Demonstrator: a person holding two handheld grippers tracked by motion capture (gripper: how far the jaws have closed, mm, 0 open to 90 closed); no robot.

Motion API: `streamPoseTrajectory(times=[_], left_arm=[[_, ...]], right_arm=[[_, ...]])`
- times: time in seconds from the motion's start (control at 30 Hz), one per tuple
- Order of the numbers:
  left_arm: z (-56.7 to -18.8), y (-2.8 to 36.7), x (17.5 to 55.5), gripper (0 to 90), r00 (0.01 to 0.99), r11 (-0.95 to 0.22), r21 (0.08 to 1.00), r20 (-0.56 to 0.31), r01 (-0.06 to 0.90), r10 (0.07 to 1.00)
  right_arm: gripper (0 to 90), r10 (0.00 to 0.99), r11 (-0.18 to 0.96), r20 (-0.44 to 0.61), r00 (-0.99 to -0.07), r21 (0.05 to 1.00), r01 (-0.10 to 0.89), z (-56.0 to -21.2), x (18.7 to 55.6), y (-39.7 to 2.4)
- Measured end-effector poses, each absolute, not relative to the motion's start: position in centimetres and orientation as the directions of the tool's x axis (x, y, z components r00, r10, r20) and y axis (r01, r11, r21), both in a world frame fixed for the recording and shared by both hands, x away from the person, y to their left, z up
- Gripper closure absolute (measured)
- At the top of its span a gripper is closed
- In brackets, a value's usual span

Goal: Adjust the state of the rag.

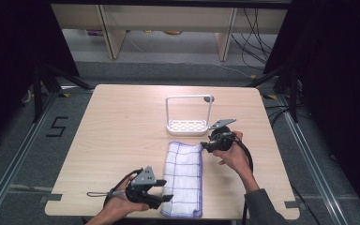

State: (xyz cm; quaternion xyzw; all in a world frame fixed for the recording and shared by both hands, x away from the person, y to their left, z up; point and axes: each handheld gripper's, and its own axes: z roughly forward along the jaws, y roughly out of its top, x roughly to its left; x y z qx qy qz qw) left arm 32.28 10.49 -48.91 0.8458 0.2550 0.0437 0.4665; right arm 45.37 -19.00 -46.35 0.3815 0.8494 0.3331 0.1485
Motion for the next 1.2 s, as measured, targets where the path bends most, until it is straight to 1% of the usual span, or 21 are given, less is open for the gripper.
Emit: streamPoseTrajectory(times=[0.03, 0.07, 0.1, 0.2, 0.23, 0.27, 0.3, 0.37, 0.43, 0.47, 0.5, 0.53, 0.6, 0.67, 0.77, 0.83, 0.9, 0.93, 1.0, 1.07, 1.2], left_arm=[[-48.8, 10.6, 33.1, 41.7, 0.853, -0.422, 0.811, -0.171, 0.406, 0.494], [-48.8, 10.6, 34.1, 41.6, 0.837, -0.404, 0.816, -0.167, 0.414, 0.521], [-48.8, 10.7, 35.2, 41.7, 0.822, -0.397, 0.814, -0.164, 0.425, 0.545], [-49.0, 10.9, 38.3, 41.6, 0.776, -0.410, 0.790, -0.129, 0.457, 0.617], [-49.2, 10.7, 39.1, 41.7, 0.751, -0.375, 0.793, -0.150, 0.480, 0.643], [-49.2, 10.8, 40.0, 41.8, 0.745, -0.389, 0.784, -0.134, 0.483, 0.654], [-49.3, 10.7, 40.7, 41.8, 0.732, -0.386, 0.787, -0.118, 0.481, 0.671], [-49.4, 10.4, 42.1, 42.6, 0.726, -0.416, 0.781, -0.069, 0.466, 0.684], [-49.5, 9.9, 43.2, 42.5, 0.721, -0.397, 0.782, -0.093, 0.480, 0.687], [-49.5, 9.6, 43.6, 42.5, 0.721, -0.399, 0.782, -0.090, 0.478, 0.687], [-49.5, 9.3, 43.9, 42.4, 0.721, -0.397, 0.784, -0.090, 0.477, 0.687], [-49.6, 9.0, 44.2, 42.3, 0.720, -0.392, 0.784, -0.099, 0.481, 0.686], [-49.7, 8.5, 44.8, 41.6, 0.721, -0.404, 0.778, -0.090, 0.482, 0.687], [-50.1, 8.0, 45.3, 41.3, 0.716, -0.398, 0.778, -0.093, 0.486, 0.692], [-51.0, 7.4, 45.9, 42.2, 0.723, -0.434, 0.754, -0.077, 0.492, 0.686], [-51.5, 7.1, 46.1, 43.9, 0.735, -0.470, 0.741, -0.046, 0.479, 0.677], [-51.6, 7.0, 46.0, 46.1, 0.738, -0.465, 0.746, -0.052, 0.476, 0.673], [-51.5, 7.0, 46.0, 47.2, 0.745, -0.480, 0.744, -0.035, 0.464, 0.666], [-51.6, 6.9, 45.9, 49.8, 0.749, -0.481, 0.747, -0.035, 0.460, 0.661], [-51.6, 6.9, 45.8, 51.3, 0.747, -0.475, 0.747, -0.044, 0.466, 0.663], [-51.6, 7.0, 45.8, 59.2, 0.758, -0.472, 0.749, -0.062, 0.465, 0.649]], right_arm=[[48.7, 0.752, 0.489, 0.013, -0.659, 0.660, 0.570, -46.2, 45.4, -19.0], [48.4, 0.760, 0.475, 0.019, -0.650, 0.667, 0.575, -46.5, 45.5, -18.8], [47.8, 0.766, 0.468, 0.036, -0.642, 0.653, 0.595, -46.7, 45.5, -18.5], [47.3, 0.767, 0.483, 0.044, -0.640, 0.617, 0.621, -47.3, 45.7, -18.0], [46.9, 0.769, 0.489, 0.040, -0.638, 0.606, 0.627, -47.5, 45.8, -17.8], [46.8, 0.775, 0.474, 0.051, -0.630, 0.612, 0.633, -47.8, 45.8, -17.6], [46.9, 0.767, 0.499, 0.028, -0.642, 0.603, 0.622, -47.8, 45.9, -17.7], [46.8, 0.768, 0.497, 0.028, -0.639, 0.603, 0.624, -47.7, 45.9, -17.6], [46.1, 0.779, 0.474, 0.038, -0.626, 0.619, 0.627, -47.8, 45.9, -17.4], [45.9, 0.777, 0.482, 0.037, -0.629, 0.607, 0.632, -47.7, 45.9, -17.5], [45.5, 0.782, 0.469, 0.039, -0.621, 0.620, 0.629, -47.9, 46.0, -17.5], [45.0, 0.781, 0.481, 0.034, -0.624, 0.604, 0.635, -47.7, 46.0, -17.5], [44.5, 0.784, 0.474, 0.042, -0.619, 0.602, 0.642, -47.9, 46.0, -17.6], [44.3, 0.782, 0.488, 0.022, -0.623, 0.600, 0.634, -48.0, 46.1, -17.5], [44.4, 0.787, 0.495, 0.005, -0.617, 0.591, 0.637, -48.4, 46.3, -17.4], [44.8, 0.789, 0.507, -0.014, -0.614, 0.581, 0.637, -48.8, 46.5, -17.3], [44.2, 0.787, 0.536, -0.057, -0.614, 0.554, 0.637, -49.0, 46.6, -17.3], [44.4, 0.796, 0.532, -0.070, -0.601, 0.553, 0.641, -49.1, 46.6, -17.2], [44.4, 0.784, 0.562, -0.117, -0.610, 0.553, 0.615, -48.9, 46.8, -17.4], [44.7, 0.796, 0.535, -0.098, -0.597, 0.575, 0.619, -48.6, 46.7, -17.4], [43.7, 0.788, 0.507, -0.048, -0.614, 0.618, 0.601, -48.0, 46.4, -17.2]])
